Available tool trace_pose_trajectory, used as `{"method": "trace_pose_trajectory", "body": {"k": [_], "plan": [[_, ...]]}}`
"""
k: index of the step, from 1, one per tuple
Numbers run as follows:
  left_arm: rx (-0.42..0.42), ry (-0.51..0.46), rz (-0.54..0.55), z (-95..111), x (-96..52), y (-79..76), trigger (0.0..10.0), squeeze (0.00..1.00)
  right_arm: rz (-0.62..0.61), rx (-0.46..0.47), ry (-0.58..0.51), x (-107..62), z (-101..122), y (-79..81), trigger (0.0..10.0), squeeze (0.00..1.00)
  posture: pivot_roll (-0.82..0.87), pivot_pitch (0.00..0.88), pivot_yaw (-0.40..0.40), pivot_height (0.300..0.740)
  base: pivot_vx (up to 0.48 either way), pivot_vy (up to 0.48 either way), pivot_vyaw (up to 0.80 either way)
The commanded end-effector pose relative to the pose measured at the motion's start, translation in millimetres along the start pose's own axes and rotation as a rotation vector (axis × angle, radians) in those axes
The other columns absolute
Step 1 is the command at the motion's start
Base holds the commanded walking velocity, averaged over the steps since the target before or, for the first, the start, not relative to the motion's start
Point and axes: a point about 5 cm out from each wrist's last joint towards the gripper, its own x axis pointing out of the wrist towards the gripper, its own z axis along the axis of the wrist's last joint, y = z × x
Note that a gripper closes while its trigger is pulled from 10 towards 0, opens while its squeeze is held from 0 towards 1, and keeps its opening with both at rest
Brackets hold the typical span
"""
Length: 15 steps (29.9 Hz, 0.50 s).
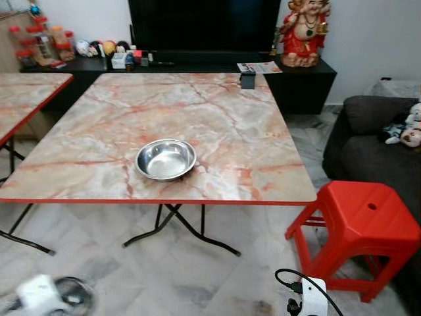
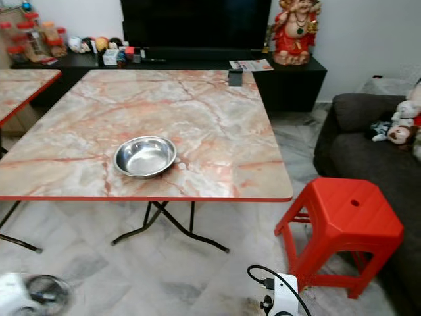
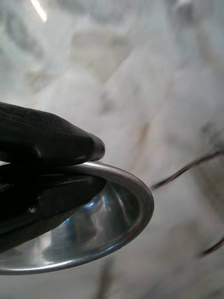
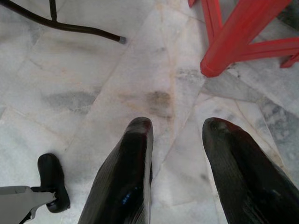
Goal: Setting the table
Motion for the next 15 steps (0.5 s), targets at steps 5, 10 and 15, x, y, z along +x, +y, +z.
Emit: {"method": "trace_pose_trajectory", "body": {"k": [5,10,15], "plan": [[-0.051,-0.183,0.258,51.5,20.1,33.1,10.0,0.0,0.02,-0.011,-0.024,1.4,7.9,4.6,10.0,0.0,0.03,0.0,-0.024,0.74,0.0,0.0,0.0],[-0.051,-0.357,0.285,91.3,23.6,29.9,10.0,0.0,0.019,-0.005,-0.025,1.5,8.3,5.3,10.0,0.0,0.02,0.0,-0.02,0.74,0.0,0.0,0.0],[-0.034,-0.457,0.301,113.9,23.0,26.6,10.0,0.0,0.018,-0.003,-0.026,1.5,8.4,5.4,10.0,0.0,0.02,0.0,-0.023,0.74,0.0,0.0,0.0]]}}
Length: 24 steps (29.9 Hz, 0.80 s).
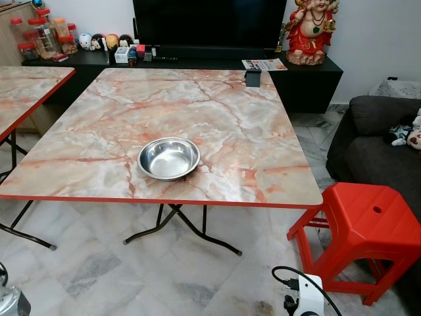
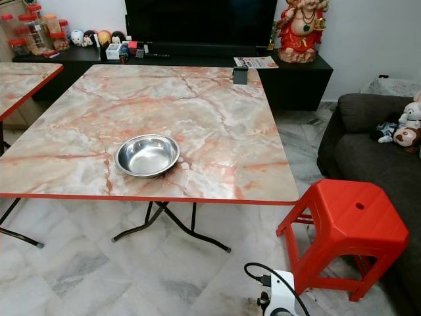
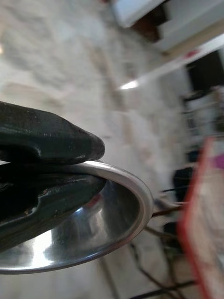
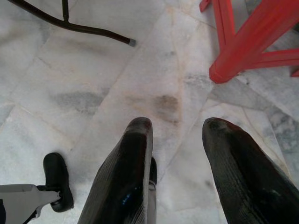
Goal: Setting the table
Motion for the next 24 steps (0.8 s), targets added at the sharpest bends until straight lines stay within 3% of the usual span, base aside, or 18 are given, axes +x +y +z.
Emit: {"method": "trace_pose_trajectory", "body": {"k": [1,2,3,4,5,6,7,8,14,18,19,20,21,22,23,24], "plan": [[-0.015,-0.093,0.011,21.0,8.1,-2.5,10.0,0.0,-0.003,-0.001,-0.018,0.7,5.0,-0.7,10.0,0.0,0.02,0.0,-0.023,0.74,0.0,0.0,0.0],[-0.015,-0.093,0.011,21.0,8.1,-2.5,10.0,0.0,-0.003,-0.001,-0.018,0.7,5.0,-0.7,10.0,0.0,0.02,0.0,-0.023,0.74,0.0,0.0,0.0],[-0.02,-0.175,0.031,39.8,12.8,-5.6,10.0,0.0,-0.003,0.0,-0.018,0.8,5.2,-0.6,10.0,0.0,0.03,0.0,-0.023,0.74,0.0,0.0,0.0],[-0.14,-0.287,-0.092,85.6,18.5,-30.1,10.0,0.0,-0.003,-0.002,-0.019,0.9,5.8,-1.0,10.0,0.0,0.03,0.0,-0.028,0.74,0.0,0.0,0.0],[-0.261,-0.374,-0.262,129.0,15.0,-56.6,10.0,0.0,-0.004,0.001,-0.023,1.1,7.2,-1.4,10.0,0.0,0.03,0.0,-0.028,0.74,0.0,0.0,0.0],[-0.261,-0.374,-0.262,129.0,15.0,-56.6,10.0,0.0,-0.004,0.001,-0.023,1.1,7.2,-1.4,10.0,0.0,0.03,0.0,-0.028,0.74,0.0,0.0,0.0],[-0.347,-0.447,-0.394,161.6,7.5,-74.1,10.0,0.0,-0.004,0.003,-0.026,1.3,8.3,-1.4,10.0,0.0,0.02,0.0,-0.017,0.74,0.0,0.0,0.0],[-0.47,-0.499,-0.565,195.8,-12.1,-98.9,10.0,0.0,-0.009,0.016,-0.031,1.4,9.3,-1.7,10.0,0.0,0.01,0.0,-0.014,0.74,0.0,0.0,0.0],[-0.603,-0.436,-0.703,209.8,-38.2,-126.6,10.0,0.0,-0.019,0.028,-0.03,1.0,7.8,-3.9,10.0,0.0,0.0,0.0,-0.012,0.74,0.0,0.0,0.0],[-0.708,-0.323,-0.822,207.5,-56.8,-147.7,10.0,0.0,-0.025,0.031,-0.026,0.6,6.3,-5.6,10.0,0.0,0.0,0.0,-0.015,0.74,0.0,0.0,0.0],[-0.729,-0.24,-0.934,201.8,-70.2,-163.3,10.0,0.0,-0.029,0.035,-0.024,0.5,5.5,-6.6,10.0,0.0,0.0,0.0,-0.014,0.74,0.0,0.0,0.0],[-0.729,-0.24,-0.934,201.8,-70.2,-163.3,10.0,0.0,-0.029,0.035,-0.024,0.5,5.5,-6.6,10.0,0.0,0.0,0.0,-0.014,0.74,0.0,0.0,0.0],[-0.716,-0.127,-1.075,192.9,-91.5,-182.7,10.0,0.0,-0.031,0.038,-0.024,0.3,5.2,-7.4,10.0,0.0,-0.01,0.0,-0.01,0.74,0.0,0.0,0.0],[-0.666,-0.074,-1.156,186.3,-106.9,-194.3,10.0,0.0,-0.034,0.041,-0.026,0.3,5.5,-8.6,10.0,0.0,-0.01,0.0,-0.01,0.74,0.0,0.0,0.0],[-0.666,-0.074,-1.156,186.3,-106.9,-194.3,10.0,0.0,-0.034,0.041,-0.026,0.3,5.5,-8.6,10.0,0.0,-0.01,0.0,-0.01,0.74,0.0,0.0,0.0],[-0.683,-0.015,-1.22,181.6,-121.9,-202.7,10.0,0.0,-0.037,0.041,-0.028,0.3,6.2,-9.9,10.0,0.0,-0.02,0.0,-0.007,0.74,0.0,0.0,0.0]]}}
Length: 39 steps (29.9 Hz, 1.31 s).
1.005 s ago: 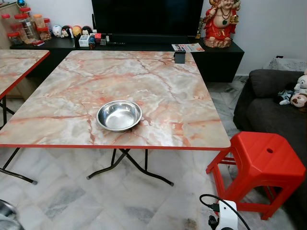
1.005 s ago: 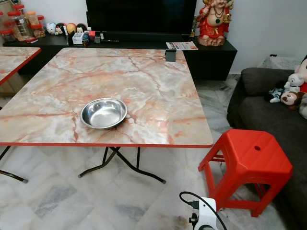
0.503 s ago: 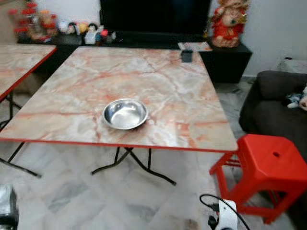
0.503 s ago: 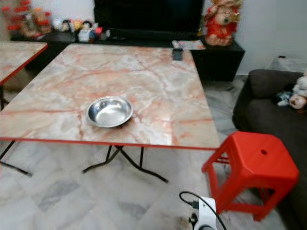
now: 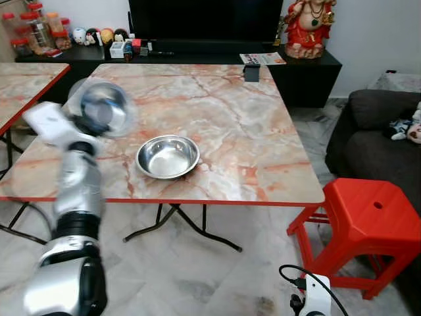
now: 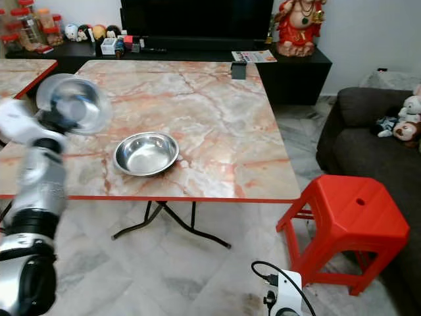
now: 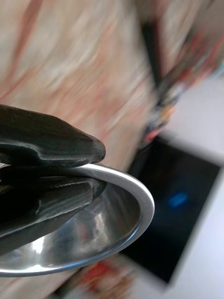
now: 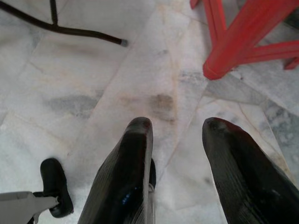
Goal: Setting the table
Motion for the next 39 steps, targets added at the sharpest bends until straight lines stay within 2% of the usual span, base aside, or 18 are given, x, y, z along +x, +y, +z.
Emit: {"method": "trace_pose_trajectory", "body": {"k": [1,4,6,8,9,11,15,17,19,39], "plan": [[-0.051,0.041,-0.057,-3.8,4.2,-15.5,10.0,0.0,-0.009,0.011,-0.01,0.4,2.8,-2.0,10.0,0.0,-0.03,0.0,-0.004,0.74,0.0,0.0,0.0],[-0.103,0.085,-0.076,-12.2,3.8,-23.6,10.0,0.0,-0.015,0.015,-0.014,0.5,4.1,-4.3,10.0,0.0,-0.03,0.0,-0.002,0.74,0.0,0.0,0.0],[-0.029,0.141,-0.083,-21.4,3.6,-28.8,10.0,0.0,-0.019,0.014,-0.014,0.3,3.7,-6.0,10.0,0.0,-0.03,0.0,-0.008,0.74,0.0,0.0,0.0],[-0.026,0.166,-0.08,-24.7,3.4,-31.4,10.0,0.0,-0.02,0.012,-0.011,0.1,2.6,-6.6,10.0,0.0,-0.03,0.0,-0.011,0.74,0.0,0.0,0.0],[-0.027,0.189,-0.045,-27.5,3.5,-31.1,10.0,0.0,-0.02,0.01,-0.008,-0.1,1.6,-7.1,10.0,0.0,-0.02,0.0,-0.012,0.74,0.0,0.0,0.0],[0.011,0.187,-0.02,-27.0,4.0,-29.7,10.0,0.0,-0.02,0.009,-0.008,-0.2,1.4,-7.3,10.0,0.0,-0.03,0.0,-0.013,0.74,0.0,0.0,0.0],[-0.023,0.189,-0.008,-27.6,5.0,-31.3,10.0,0.0,-0.019,0.009,-0.008,-0.1,1.7,-7.6,10.0,0.0,-0.02,0.0,-0.017,0.74,0.0,0.0,0.0],[-0.008,0.191,-0.007,-28.2,5.2,-31.6,10.0,0.0,-0.019,0.009,-0.009,0.1,2.6,-7.1,10.0,0.0,-0.03,0.0,-0.022,0.74,0.285,0.0,0.0],[0.043,0.184,-0.023,-28.2,4.5,-33.6,10.0,0.0,-0.025,0.02,-0.028,0.4,5.6,-7.3,10.0,0.0,-0.03,0.0,-0.024,0.74,0.306,0.0,0.0],[0.057,0.181,-0.019,-27.3,2.5,-29.1,10.0,0.0,-0.025,0.026,-0.027,0.1,4.4,-6.8,10.0,0.0,-0.03,0.0,-0.02,0.74,0.338,0.0,0.0]]}}
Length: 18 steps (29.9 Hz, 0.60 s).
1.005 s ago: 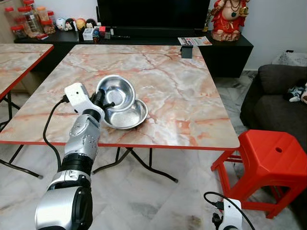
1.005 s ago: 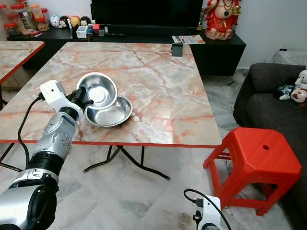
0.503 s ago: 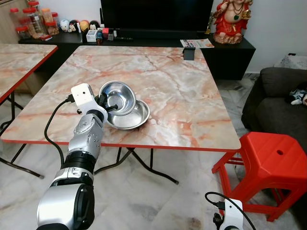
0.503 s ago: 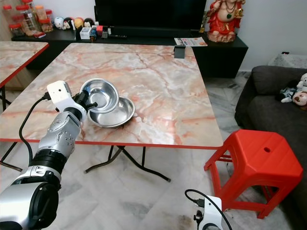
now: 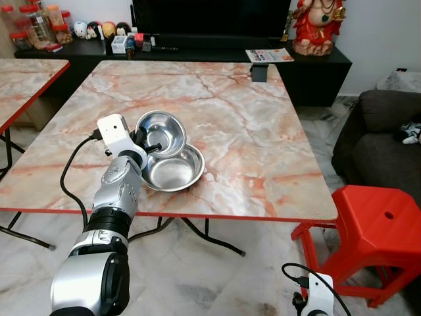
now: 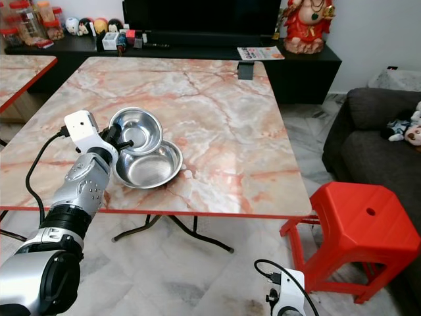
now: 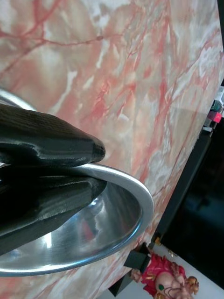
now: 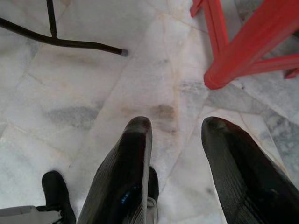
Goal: Setting the table
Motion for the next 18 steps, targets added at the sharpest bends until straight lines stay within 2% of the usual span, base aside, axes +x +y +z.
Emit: {"method": "trace_pose_trajectory", "body": {"k": [1,8,9,14,18], "plan": [[0.03,-0.011,-0.014,4.9,0.6,-2.1,10.0,0.0,-0.008,0.003,-0.013,0.3,2.6,-1.4,10.0,0.0,-0.03,0.0,-0.02,0.74,0.352,0.0,0.0],[0.043,-0.02,-0.056,6.9,-1.0,-10.2,10.0,0.0,-0.002,-0.021,-0.014,0.4,3.1,0.3,10.0,0.0,-0.02,0.0,-0.018,0.74,0.355,0.0,0.0],[0.073,-0.026,-0.069,8.7,-1.9,-12.5,10.0,0.0,0.005,-0.025,-0.012,0.4,2.8,1.8,10.0,0.0,-0.02,0.0,-0.012,0.74,0.0,0.0,0.0],[0.089,-0.031,-0.085,11.1,-3.2,-15.9,10.0,0.0,0.007,-0.025,-0.011,0.4,2.3,2.1,10.0,0.0,-0.02,0.0,-0.012,0.74,0.0,0.0,0.0],[0.124,-0.042,-0.101,15.3,-10.2,-19.4,10.0,0.0,0.008,-0.025,-0.006,-0.1,0.2,2.6,10.0,0.0,-0.02,0.0,-0.011,0.74,0.0,0.0,0.0]]}}
